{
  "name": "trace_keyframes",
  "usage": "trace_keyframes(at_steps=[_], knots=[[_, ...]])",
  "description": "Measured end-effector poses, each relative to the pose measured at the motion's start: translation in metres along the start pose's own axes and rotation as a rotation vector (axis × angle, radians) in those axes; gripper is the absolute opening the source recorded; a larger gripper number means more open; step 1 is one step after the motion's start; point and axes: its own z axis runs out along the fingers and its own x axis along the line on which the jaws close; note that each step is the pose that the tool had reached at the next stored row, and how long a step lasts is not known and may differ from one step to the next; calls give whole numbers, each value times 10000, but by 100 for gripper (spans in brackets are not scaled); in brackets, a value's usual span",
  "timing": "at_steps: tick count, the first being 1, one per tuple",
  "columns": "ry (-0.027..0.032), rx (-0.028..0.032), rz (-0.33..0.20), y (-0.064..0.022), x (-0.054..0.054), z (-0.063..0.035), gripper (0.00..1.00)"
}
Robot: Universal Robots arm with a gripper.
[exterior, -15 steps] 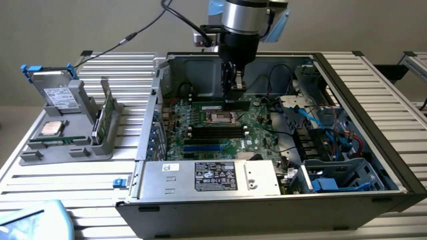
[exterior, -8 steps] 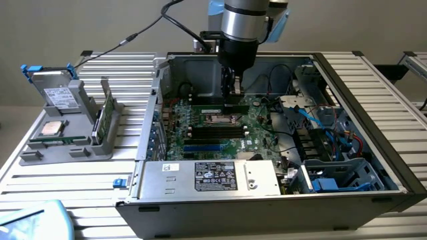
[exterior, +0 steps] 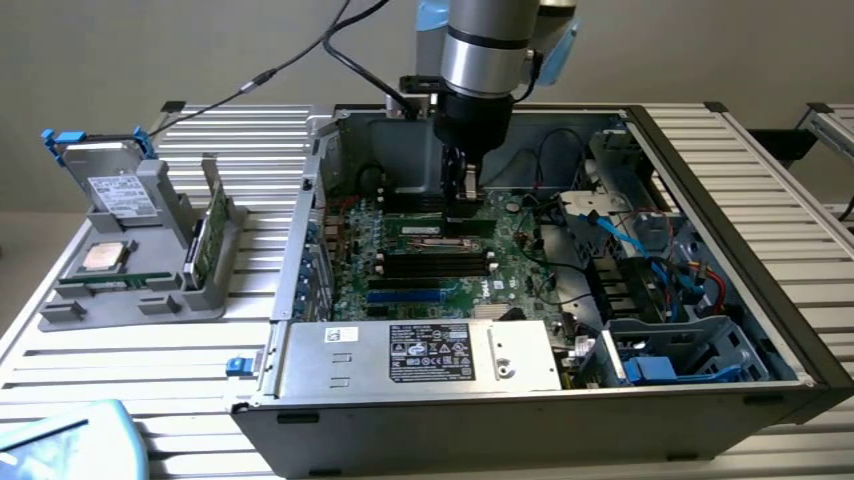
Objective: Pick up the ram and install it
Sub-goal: 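Insert the ram into the slot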
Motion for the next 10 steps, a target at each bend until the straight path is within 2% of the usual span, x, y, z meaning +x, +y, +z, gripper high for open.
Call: trace_keyframes(at_steps=[10], knots=[[-1, 1, 1, 18, -24, 184, 14]])
